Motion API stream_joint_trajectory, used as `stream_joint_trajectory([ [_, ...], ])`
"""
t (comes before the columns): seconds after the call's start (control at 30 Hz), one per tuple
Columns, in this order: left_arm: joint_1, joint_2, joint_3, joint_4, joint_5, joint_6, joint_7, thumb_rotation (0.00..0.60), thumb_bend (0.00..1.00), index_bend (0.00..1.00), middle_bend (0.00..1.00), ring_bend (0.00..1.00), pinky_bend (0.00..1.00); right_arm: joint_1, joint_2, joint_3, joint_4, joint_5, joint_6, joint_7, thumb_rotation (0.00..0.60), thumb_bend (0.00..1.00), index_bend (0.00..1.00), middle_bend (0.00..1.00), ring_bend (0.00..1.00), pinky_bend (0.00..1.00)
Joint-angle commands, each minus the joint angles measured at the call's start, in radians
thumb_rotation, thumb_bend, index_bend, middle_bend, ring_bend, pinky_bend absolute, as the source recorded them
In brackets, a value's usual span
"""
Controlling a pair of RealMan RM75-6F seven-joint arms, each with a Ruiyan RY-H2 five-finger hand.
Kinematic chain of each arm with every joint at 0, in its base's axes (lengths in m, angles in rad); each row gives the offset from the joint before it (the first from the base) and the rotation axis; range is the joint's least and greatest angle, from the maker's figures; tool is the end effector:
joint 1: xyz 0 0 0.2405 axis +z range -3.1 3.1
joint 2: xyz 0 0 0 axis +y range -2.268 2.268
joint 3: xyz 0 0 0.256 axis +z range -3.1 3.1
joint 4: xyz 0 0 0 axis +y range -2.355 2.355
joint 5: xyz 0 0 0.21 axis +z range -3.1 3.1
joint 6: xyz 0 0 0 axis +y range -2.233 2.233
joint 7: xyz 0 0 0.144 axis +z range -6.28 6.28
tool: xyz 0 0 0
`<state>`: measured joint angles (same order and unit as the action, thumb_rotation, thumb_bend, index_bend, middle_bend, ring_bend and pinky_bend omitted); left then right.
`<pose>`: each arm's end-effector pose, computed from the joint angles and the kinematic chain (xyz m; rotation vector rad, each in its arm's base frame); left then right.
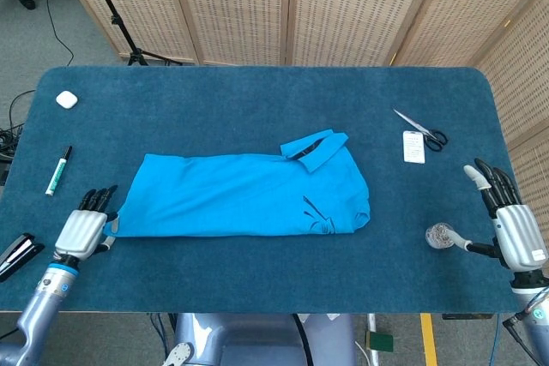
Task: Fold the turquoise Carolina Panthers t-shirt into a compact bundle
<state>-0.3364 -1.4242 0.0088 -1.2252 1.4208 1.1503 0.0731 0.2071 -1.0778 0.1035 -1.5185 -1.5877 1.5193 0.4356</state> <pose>-0.3333 0.2519 0.0492 -1.7058 -0.9136 -0.6684 -0.2876 -0.2295 0.1886 1.3921 -0.9682 1.3256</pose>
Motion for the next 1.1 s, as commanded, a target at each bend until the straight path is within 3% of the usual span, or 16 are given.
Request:
stream_joint_trajectory([
  [0.03, 0.008, 0.044, 0.02, 0.026, 0.009, -0.003, 0.003, 0.6, 0.53, 0.77, 0.0, 0.0, 0.0, -0.001, 0.002, 0.001, -0.001, 0.001, 0.001, 0.003, 0.6, 0.0, 0.0, 0.0, 0.0, 0.0],
  [0.27, 0.017, 0.109, 0.004, 0.051, -0.056, -0.055, -0.028, 0.6, 0.54, 0.77, 0.0, 0.0, 0.0, 0.0, 0.002, 0.002, 0.0, 0.002, -0.002, 0.009, 0.6, 0.0, 0.0, 0.0, 0.0, 0.0],
  [0.47, 0.026, 0.118, -0.024, 0.15, -0.108, -0.075, -0.055, 0.6, 0.54, 0.77, 0.0, 0.0, 0.0, 0.0, 0.002, 0.003, 0.0, 0.002, -0.003, 0.009, 0.6, 0.0, 0.0, 0.0, 0.0, 0.0],
  [0.8, 0.018, 0.092, -0.063, 0.392, -0.168, -0.188, -0.198, 0.6, 0.54, 0.77, 0.0, 0.0, 0.0, 0.001, 0.0, 0.002, -0.002, 0.004, -0.009, 0.0, 0.6, 0.0, 0.0, 0.0, 0.0, 0.0],
  [1.1, -0.001, 0.015, -0.082, 0.652, -0.183, -0.304, -0.3, 0.6, 0.54, 0.77, 0.0, 0.0, 0.0, 0.001, -0.003, 0.002, -0.002, 0.004, -0.011, -0.008, 0.6, 0.0, 0.0, 0.0, 0.0, 0.0],
])
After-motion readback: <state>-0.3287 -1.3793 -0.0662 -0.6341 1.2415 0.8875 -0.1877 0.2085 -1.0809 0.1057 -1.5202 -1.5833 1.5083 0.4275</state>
